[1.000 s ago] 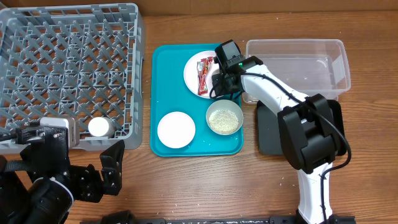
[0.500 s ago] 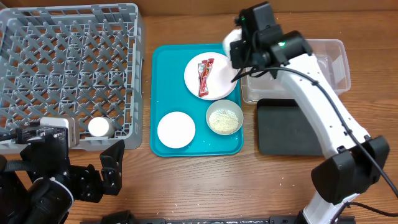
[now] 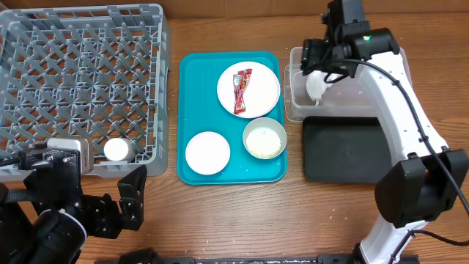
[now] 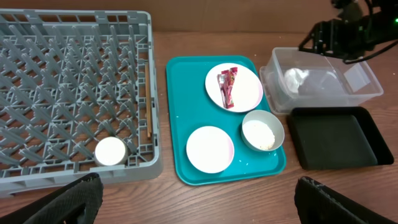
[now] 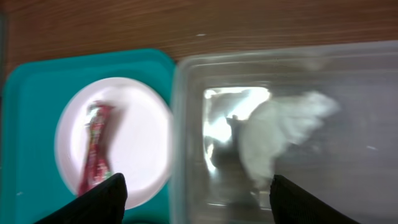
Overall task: Sort waste into correct bins and load items into the dishwasher
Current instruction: 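Grasp the red snack wrapper on the plate with the right gripper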
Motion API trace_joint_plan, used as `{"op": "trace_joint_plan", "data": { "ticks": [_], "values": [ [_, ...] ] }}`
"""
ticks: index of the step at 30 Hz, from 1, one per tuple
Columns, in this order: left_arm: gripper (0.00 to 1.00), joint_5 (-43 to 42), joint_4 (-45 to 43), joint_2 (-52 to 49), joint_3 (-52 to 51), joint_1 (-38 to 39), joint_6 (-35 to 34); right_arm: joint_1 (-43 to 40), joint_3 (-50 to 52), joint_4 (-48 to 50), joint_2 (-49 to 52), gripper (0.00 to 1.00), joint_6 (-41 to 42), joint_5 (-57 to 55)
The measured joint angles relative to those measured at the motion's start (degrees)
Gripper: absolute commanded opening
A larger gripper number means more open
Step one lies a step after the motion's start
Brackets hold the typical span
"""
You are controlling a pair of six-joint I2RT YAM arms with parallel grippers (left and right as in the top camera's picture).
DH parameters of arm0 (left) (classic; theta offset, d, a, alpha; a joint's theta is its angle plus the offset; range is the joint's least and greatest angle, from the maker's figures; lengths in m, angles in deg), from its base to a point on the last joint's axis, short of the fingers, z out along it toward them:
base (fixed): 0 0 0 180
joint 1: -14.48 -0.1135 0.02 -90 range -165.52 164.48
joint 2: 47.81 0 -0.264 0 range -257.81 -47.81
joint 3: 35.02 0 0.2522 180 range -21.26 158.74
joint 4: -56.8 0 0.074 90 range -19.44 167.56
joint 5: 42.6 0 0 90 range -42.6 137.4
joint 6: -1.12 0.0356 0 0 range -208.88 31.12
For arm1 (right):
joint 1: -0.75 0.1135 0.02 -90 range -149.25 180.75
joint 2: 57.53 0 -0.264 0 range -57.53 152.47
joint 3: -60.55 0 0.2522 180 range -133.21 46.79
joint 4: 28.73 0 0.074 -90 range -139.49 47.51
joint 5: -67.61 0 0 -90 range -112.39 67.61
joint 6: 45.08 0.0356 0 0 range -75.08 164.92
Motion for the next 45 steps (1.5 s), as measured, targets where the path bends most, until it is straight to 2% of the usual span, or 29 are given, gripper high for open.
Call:
{"op": "trace_joint_plan", "data": {
  "ticks": [8, 14, 17, 20, 24, 25, 26, 27, 28, 29, 30, 35, 42, 45],
  "values": [
    [1.0, 0.0, 0.0, 0.0, 0.0, 0.0, 0.0, 11.5, 0.63, 6.73, 0.52, 0.75, -0.22, 2.97],
    [1.0, -0.02, 0.02, 0.0, 0.0, 0.0, 0.0, 15.61, 1.88, 12.81, 9.31, 0.71, -0.15, -0.66],
    [1.0, -0.02, 0.0, 0.0, 0.0, 0.0, 0.0, 15.13, 2.62, 14.73, 15.06, 0.59, -0.09, -1.53],
    [1.0, -0.02, 0.0, 0.0, 0.0, 0.0, 0.0, 14.91, 3.58, 15.69, 19.43, 0.55, -0.09, -0.55],
    [1.0, -0.02, 0.0, 0.0, 0.0, 0.0, 0.0, 15.37, 3.72, 17.29, 19.82, 0.21, 0.0, 0.68],
    [1.0, -0.02, 0.0, 0.0, 0.0, 0.0, 0.0, 15.67, 3.65, 17.84, 19.8, 0.21, 0.02, 0.92],
    [1.0, -0.02, 0.02, 0.0, 0.0, 0.0, 0.0, 15.87, 3.67, 18.03, 19.8, 0.22, 0.22, 1.01],
    [1.0, -0.02, 0.02, 0.0, 0.0, 0.0, 0.0, 16.2, 3.67, 17.94, 19.8, 0.37, 0.26, 1.14],
    [1.0, -0.02, 0.0, 0.0, 0.0, 0.0, 0.0, 16.28, 3.67, 17.92, 19.8, 0.63, 0.31, 1.31],
    [1.0, -0.02, 0.02, 0.0, 0.0, 0.0, 0.0, 16.55, 3.65, 17.99, 19.8, 0.71, 0.52, 1.55],
    [1.0, -0.02, 0.02, 0.0, 0.0, 0.0, 0.0, 16.61, 3.65, 17.94, 19.8, 0.74, 1.25, 1.66],
    [1.0, -0.02, 0.0, 0.0, 0.0, 0.0, 0.0, 16.72, 3.65, 17.49, 19.8, 0.76, 1.95, 1.95],
    [1.0, -0.02, 0.0, 0.0, 0.0, 0.0, 0.0, 16.15, 3.52, 14.84, 19.67, 0.71, 2.32, 2.01],
    [1.0, -0.02, 0.0, 0.0, 0.0, 0.0, 0.0, 15.93, 3.48, 14.75, 18.38, 0.64, 2.49, 2.21]
  ]
}}
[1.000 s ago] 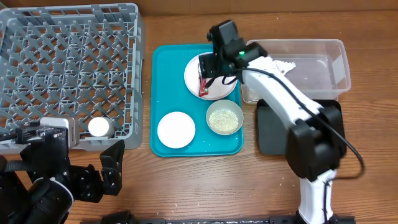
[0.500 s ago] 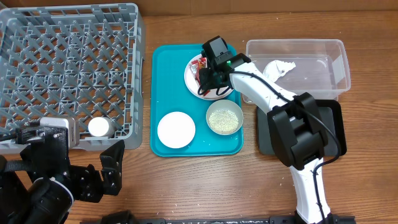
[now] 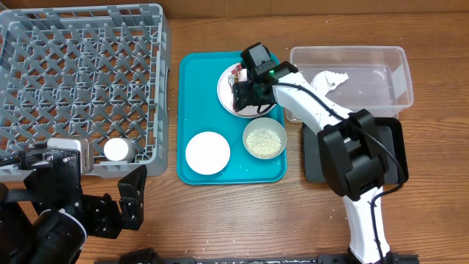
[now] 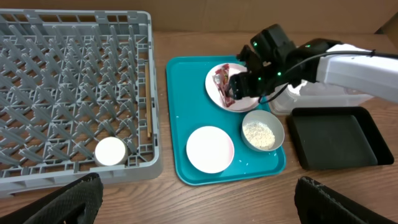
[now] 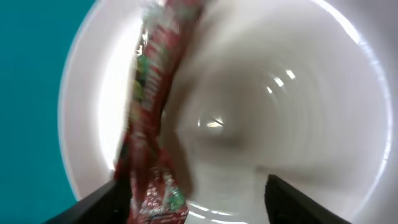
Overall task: Sort waste into correct bins and load items into the dishwasher
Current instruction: 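Grasp the red snack wrapper on the plate with the right gripper, then carry the wrapper to the clear bin and release it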
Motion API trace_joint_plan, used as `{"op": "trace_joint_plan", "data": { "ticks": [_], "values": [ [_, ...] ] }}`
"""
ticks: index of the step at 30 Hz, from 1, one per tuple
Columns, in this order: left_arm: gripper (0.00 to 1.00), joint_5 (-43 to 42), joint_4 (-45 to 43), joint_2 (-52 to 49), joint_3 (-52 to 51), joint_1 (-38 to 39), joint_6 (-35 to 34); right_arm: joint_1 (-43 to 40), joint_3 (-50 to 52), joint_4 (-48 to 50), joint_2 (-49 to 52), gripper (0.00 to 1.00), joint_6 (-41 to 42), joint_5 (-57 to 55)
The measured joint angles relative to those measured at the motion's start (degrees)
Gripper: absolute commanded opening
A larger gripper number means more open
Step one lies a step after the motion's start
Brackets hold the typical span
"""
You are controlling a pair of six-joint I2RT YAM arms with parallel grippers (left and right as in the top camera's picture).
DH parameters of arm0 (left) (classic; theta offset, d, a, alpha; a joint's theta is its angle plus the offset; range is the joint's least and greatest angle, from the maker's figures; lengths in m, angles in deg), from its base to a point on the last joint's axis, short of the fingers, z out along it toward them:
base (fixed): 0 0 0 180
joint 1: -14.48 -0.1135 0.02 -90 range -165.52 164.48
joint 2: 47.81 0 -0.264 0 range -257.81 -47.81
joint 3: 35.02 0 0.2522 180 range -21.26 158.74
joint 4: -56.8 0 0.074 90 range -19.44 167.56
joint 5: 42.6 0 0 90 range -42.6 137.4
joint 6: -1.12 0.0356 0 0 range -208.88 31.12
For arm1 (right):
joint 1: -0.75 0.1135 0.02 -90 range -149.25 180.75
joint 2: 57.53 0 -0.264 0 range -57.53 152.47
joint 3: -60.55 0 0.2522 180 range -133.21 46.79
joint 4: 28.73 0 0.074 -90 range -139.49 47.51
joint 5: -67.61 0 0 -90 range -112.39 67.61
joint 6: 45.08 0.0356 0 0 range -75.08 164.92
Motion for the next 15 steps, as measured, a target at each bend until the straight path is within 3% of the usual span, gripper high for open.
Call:
{"op": "trace_joint_plan", "data": {
  "ticks": [7, 13, 15],
  "values": [
    [1.0, 0.0, -0.02, 0.0, 0.0, 0.0, 0.0, -0.13, -0.48, -0.22, -3.96, 0.63, 0.2, 2.64],
    [1.0, 0.0, 0.0, 0.0, 0.0, 0.0, 0.0, 0.39, 1.7, 6.21, -3.96, 0.65, 0.33, 2.93],
    [1.0, 0.02, 0.0, 0.0, 0.0, 0.0, 0.0, 0.7, 3.39, 8.17, -3.96, 0.6, 0.31, 2.67]
  ]
}}
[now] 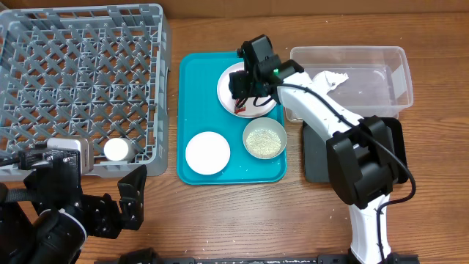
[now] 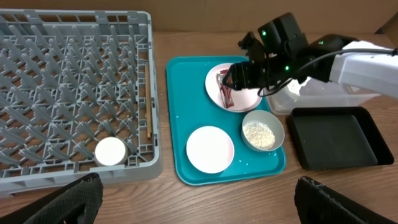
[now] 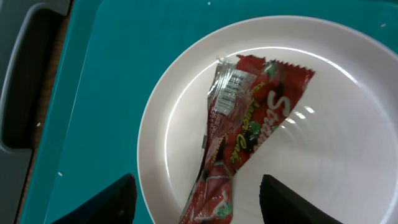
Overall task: Sort waste into correct bins and load items into the dishwasher
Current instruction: 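Carry the wrapper to the clear bin and release it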
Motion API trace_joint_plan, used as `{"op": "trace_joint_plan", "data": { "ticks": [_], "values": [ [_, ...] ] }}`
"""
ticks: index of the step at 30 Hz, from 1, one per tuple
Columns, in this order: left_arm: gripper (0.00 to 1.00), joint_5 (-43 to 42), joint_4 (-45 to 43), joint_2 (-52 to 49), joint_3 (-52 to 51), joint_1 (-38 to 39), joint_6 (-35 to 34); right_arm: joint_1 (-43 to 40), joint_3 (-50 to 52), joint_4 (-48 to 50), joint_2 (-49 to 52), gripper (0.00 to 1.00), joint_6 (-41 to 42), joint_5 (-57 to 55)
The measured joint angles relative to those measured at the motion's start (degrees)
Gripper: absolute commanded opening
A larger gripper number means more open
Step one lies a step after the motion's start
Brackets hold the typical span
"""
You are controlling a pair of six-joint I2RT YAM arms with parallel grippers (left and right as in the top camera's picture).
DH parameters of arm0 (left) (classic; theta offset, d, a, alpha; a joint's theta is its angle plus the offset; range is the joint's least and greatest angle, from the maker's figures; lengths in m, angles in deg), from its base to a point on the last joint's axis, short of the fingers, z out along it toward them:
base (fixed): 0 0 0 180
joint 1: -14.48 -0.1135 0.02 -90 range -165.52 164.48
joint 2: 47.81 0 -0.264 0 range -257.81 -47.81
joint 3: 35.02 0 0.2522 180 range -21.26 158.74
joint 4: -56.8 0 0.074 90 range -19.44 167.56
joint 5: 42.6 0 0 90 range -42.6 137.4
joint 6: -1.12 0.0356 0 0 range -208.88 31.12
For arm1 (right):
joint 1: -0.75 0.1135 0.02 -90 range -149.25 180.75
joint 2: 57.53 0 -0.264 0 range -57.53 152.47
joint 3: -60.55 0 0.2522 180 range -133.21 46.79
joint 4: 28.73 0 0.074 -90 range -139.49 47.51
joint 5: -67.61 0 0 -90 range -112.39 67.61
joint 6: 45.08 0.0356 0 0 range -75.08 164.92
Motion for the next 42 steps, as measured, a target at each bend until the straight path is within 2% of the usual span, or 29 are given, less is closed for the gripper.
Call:
{"op": "trace_joint_plan", "data": {
  "ticks": [2, 4, 5, 7, 8, 10, 12, 17, 23, 24, 26, 35, 42],
  "values": [
    [1.0, -0.02, 0.0, 0.0, 0.0, 0.0, 0.0, 0.28, 1.18, 0.55, 0.2, 0.55, -0.04, -0.44],
    [1.0, -0.02, 0.02, 0.0, 0.0, 0.0, 0.0, 0.35, 1.64, 0.59, 0.5, 0.43, -0.02, -0.59],
    [1.0, -0.02, 0.0, 0.0, 0.0, 0.0, 0.0, 0.35, 1.64, 0.55, 0.66, 0.4, -0.04, -0.76],
    [1.0, -0.02, -0.02, 0.0, 0.0, 0.0, 0.0, 0.24, 1.64, 0.37, 0.79, 0.4, 0.07, -0.96],
    [1.0, 0.0, -0.02, 0.0, 0.0, 0.0, 0.0, 0.24, 1.66, 0.09, 0.79, 0.46, 0.17, -0.81],
    [1.0, 0.0, 0.0, 0.0, 0.0, 0.0, 0.0, 0.22, 1.66, -0.33, 0.83, 0.52, -0.13, -0.2],
    [1.0, -0.02, 0.0, 0.0, 0.0, 0.0, 0.02, 0.24, 1.66, -0.37, 1.01, 0.52, 0.11, 0.26],
    [1.0, -0.02, 0.0, 0.0, 0.0, 0.0, 0.0, 0.31, 1.68, 0.17, 2.32, 0.25, 0.22, 0.66],
    [1.0, -0.02, 0.02, 0.0, 0.0, 0.0, 0.0, 0.28, 1.81, 0.31, 3.39, 0.22, 0.13, 0.79],
    [1.0, -0.02, 0.0, 0.0, 0.0, 0.0, 0.0, 0.26, 1.81, 0.17, 3.39, 0.19, 0.11, 0.76],
    [1.0, -0.02, 0.0, 0.0, 0.0, 0.0, 0.0, 0.26, 1.81, -0.31, 3.41, 0.04, 0.2, 0.79],
    [1.0, -0.02, 0.0, 0.0, 0.0, 0.0, 0.0, -0.2, 1.27, -7.28, 2.71, 0.04, 0.24, 1.29],
    [1.0, -0.02, 0.0, 0.0, 0.0, 0.0, 0.0, -5.2, 0.04, -14.86, -10.27, 0.04, 0.15, 1.14]
  ]
}}
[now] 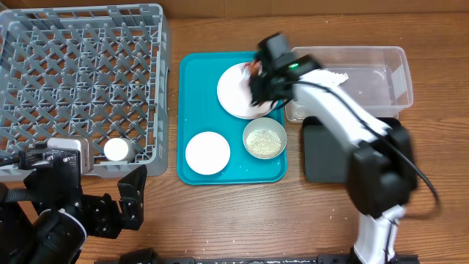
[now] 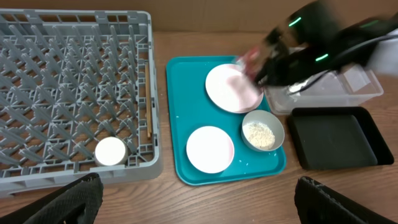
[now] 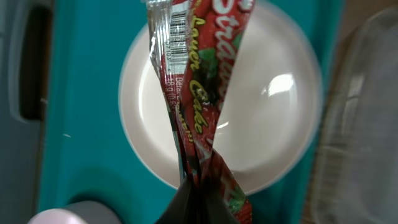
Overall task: Sort waste into correct bins and load items into the dishwasher
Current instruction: 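Carry the wrapper to the clear bin and release it, then grasp the grey bowl of rice with the right gripper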
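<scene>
A red strawberry-cake wrapper (image 3: 194, 93) hangs over the large white plate (image 3: 273, 124), pinched at its lower end by my shut right gripper (image 3: 199, 199). In the overhead view that gripper (image 1: 259, 76) is above the right edge of the bare plate (image 1: 233, 92), beside the clear bin (image 1: 366, 73) that holds a white tissue. My left gripper (image 2: 198, 202) stands open over bare wood in front of the tray, holding nothing. The grey dish rack (image 1: 80, 81) has a white cup (image 1: 117, 149) in its near corner.
On the teal tray (image 1: 194, 110) are also a small white plate (image 1: 207, 152) and a bowl of grains (image 1: 264, 139). A black bin (image 1: 344, 150) lies in front of the clear one. A thin stick (image 2: 149, 112) lies along the rack's right side.
My right gripper was open above the wrapper lying on the plate. Now it is shut on the wrapper, which hangs clear of the plate, and the arm has shifted right toward the clear bin.
My right gripper was first open over the clear bin with the tissue in it. It then stood open low over the wrapper on the large plate, then a little higher above it. Now it holds the wrapper lifted off the plate. The left arm has stayed still.
</scene>
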Motion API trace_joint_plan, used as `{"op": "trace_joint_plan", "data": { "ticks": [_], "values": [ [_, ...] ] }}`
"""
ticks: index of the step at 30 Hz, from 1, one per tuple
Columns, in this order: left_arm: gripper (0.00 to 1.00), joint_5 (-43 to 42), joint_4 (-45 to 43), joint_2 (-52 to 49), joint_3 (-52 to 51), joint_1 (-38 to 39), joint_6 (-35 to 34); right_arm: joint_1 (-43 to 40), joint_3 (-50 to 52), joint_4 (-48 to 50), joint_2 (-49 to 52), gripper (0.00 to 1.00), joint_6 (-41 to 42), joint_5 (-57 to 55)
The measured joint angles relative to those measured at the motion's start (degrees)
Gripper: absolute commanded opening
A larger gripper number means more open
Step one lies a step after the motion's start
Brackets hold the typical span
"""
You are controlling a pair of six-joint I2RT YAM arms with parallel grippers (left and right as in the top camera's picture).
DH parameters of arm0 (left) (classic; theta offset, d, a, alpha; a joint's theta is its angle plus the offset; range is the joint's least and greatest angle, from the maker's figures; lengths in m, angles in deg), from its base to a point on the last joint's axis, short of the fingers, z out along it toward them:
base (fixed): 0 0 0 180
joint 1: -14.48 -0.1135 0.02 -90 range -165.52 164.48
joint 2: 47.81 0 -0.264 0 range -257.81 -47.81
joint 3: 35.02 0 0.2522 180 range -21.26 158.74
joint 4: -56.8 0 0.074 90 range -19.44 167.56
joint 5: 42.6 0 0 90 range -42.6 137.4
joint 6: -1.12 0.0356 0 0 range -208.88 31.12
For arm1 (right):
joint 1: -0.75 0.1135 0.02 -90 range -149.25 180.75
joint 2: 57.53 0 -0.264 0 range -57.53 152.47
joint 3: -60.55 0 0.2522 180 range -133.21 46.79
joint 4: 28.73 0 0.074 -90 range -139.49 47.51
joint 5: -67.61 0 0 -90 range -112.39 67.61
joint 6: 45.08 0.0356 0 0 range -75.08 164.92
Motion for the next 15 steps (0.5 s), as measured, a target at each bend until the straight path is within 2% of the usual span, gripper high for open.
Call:
{"op": "trace_joint_plan", "data": {
  "ticks": [6, 11, 12, 14, 15],
  "values": [
    [1.0, 0.02, 0.0, 0.0, 0.0, 0.0, 0.02, -8.66, -2.6, -6.58, -11.1, 0.04, -0.11, -0.42],
    [1.0, 0.0, 0.0, 0.0, 0.0, 0.0, 0.0, -14.86, 0.31, -7.69, -9.51, 0.05, -0.09, -2.56],
    [1.0, 0.0, 0.0, 0.0, 0.0, 0.0, 0.0, -15.54, 1.44, -7.74, -8.59, 0.1, -0.13, -2.82],
    [1.0, 0.02, 0.0, 0.0, 0.0, 0.0, 0.0, -16.39, 3.28, -7.85, -6.51, 0.35, -0.5, -3.19],
    [1.0, 0.0, 0.0, 0.0, 0.0, 0.0, 0.0, -16.65, 3.93, -8.09, -5.68, 0.44, -0.59, -3.3]
  ]
}}
